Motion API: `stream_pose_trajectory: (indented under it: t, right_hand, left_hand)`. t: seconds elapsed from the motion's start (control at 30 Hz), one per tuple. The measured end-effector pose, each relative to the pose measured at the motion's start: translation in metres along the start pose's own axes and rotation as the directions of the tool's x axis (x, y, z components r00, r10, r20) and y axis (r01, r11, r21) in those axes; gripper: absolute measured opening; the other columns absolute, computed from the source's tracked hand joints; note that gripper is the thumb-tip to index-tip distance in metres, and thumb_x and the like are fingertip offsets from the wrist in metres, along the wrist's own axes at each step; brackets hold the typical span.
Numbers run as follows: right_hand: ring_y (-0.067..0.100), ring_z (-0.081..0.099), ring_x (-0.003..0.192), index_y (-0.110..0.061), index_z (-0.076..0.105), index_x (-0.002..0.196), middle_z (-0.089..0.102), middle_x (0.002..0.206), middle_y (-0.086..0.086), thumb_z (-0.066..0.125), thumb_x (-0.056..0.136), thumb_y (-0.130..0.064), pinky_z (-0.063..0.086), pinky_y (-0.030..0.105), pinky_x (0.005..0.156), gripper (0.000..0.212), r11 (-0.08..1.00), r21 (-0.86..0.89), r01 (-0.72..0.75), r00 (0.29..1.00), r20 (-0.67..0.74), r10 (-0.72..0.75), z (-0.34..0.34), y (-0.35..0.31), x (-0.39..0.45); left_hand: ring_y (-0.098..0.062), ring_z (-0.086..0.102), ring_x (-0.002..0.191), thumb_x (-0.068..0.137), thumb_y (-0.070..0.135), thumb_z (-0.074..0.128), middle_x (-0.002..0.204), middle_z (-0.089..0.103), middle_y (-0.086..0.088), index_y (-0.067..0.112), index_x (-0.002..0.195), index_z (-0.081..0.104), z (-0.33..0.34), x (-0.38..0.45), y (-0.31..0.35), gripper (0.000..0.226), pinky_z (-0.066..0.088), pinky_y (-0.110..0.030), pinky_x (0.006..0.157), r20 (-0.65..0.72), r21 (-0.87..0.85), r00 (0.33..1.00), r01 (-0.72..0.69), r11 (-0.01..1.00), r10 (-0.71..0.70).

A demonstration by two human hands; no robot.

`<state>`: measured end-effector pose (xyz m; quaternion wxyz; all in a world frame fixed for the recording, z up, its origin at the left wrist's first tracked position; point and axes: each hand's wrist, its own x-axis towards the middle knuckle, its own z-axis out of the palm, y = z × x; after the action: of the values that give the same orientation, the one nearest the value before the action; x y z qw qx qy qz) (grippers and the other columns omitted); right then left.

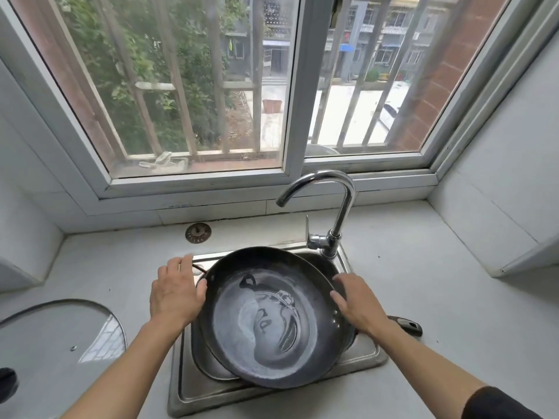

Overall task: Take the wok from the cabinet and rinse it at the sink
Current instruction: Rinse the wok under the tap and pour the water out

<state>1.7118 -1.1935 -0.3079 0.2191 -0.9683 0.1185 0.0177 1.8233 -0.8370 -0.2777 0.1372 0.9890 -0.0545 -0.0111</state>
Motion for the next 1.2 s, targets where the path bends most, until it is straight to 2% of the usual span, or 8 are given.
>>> stream_pose_trajectory:
  t: [0.1,0.23,0.4,0.5,0.63,0.77,0.9,1.2]
  right_hand:
    - [0.019,0.049,0.118,-0.017,0.049,0.13,0.054,0.126,0.003,0.059,0.092,-0.032,0.039,0.032,0.104,0.043,0.992,0.11,0.068,0.995,-0.085,-0.059,-0.008,-0.028,0.036]
    - [0.022,0.045,0.119,-0.011,0.043,0.132,0.049,0.127,0.006,0.064,0.088,-0.026,0.034,0.027,0.103,0.051,0.987,0.144,0.078,0.986,-0.159,-0.054,-0.006,-0.05,0.088]
    - [0.031,0.035,0.131,-0.002,0.016,0.148,0.036,0.142,0.016,0.071,0.08,-0.017,0.029,0.033,0.111,0.088,0.998,0.048,0.031,0.999,-0.031,-0.03,0.01,-0.047,0.142]
    - [0.034,0.04,0.129,-0.003,0.01,0.149,0.04,0.142,0.019,0.072,0.078,-0.016,0.034,0.035,0.108,0.095,1.0,0.003,0.009,1.0,0.019,-0.009,0.021,-0.04,0.162]
    - [0.034,0.059,0.098,-0.007,0.013,0.145,0.061,0.109,0.015,0.066,0.082,-0.013,0.049,0.04,0.087,0.082,0.998,0.053,-0.036,0.999,-0.003,0.036,0.033,-0.035,0.177]
    - [0.035,0.057,0.076,-0.008,0.017,0.141,0.063,0.083,0.009,0.047,0.083,-0.001,0.045,0.04,0.07,0.066,1.0,0.014,-0.026,0.997,-0.072,0.027,0.046,-0.03,0.185]
    - [0.043,0.057,0.075,-0.001,0.024,0.135,0.064,0.079,0.016,0.041,0.081,0.005,0.041,0.045,0.07,0.057,0.997,-0.073,-0.036,0.99,-0.139,0.026,0.055,-0.031,0.189]
    - [0.044,0.057,0.077,0.0,0.027,0.131,0.065,0.079,0.02,0.039,0.084,0.004,0.031,0.042,0.065,0.048,0.988,-0.148,-0.038,0.98,-0.199,0.008,0.063,-0.029,0.192]
  left_hand:
    - [-0.03,0.044,0.124,0.093,0.036,0.056,0.141,0.043,-0.011,0.016,0.147,0.033,0.0,0.006,0.002,0.062,0.045,-0.043,0.098,0.035,-0.056,0.998,0.046,0.997,-0.044]
    - [-0.028,0.046,0.122,0.094,0.034,0.055,0.139,0.046,-0.011,0.014,0.147,0.033,0.004,0.014,0.002,0.061,0.046,-0.041,0.097,0.065,-0.035,0.997,0.043,0.998,-0.041]
    - [-0.027,0.052,0.111,0.089,0.032,0.063,0.125,0.055,-0.009,0.014,0.137,0.048,0.012,0.016,0.0,0.054,0.051,-0.039,0.088,0.066,0.018,0.998,-0.017,1.0,0.015]
    - [-0.03,0.054,0.107,0.084,0.031,0.07,0.122,0.059,-0.01,0.014,0.132,0.054,0.015,0.018,0.001,0.054,0.053,-0.042,0.084,0.066,0.056,0.998,-0.029,0.998,0.025]
    - [-0.031,0.055,0.102,0.081,0.027,0.074,0.118,0.06,-0.011,0.013,0.129,0.056,0.016,0.018,0.004,0.053,0.053,-0.043,0.08,0.037,0.057,0.999,-0.03,0.998,0.028]
    - [-0.032,0.052,0.104,0.081,0.026,0.073,0.124,0.057,-0.009,0.013,0.13,0.056,0.02,0.02,0.005,0.053,0.051,-0.044,0.085,0.027,0.052,0.999,-0.038,0.998,0.037]
    - [-0.032,0.053,0.104,0.081,0.025,0.074,0.125,0.057,-0.01,0.011,0.129,0.057,0.025,0.022,0.004,0.053,0.051,-0.044,0.084,0.025,0.057,0.999,-0.04,0.998,0.039]
    - [-0.034,0.053,0.1,0.074,0.015,0.079,0.12,0.057,-0.013,0.006,0.123,0.059,0.034,0.022,0.004,0.054,0.054,-0.046,0.08,-0.009,0.031,0.998,-0.054,0.998,0.055]
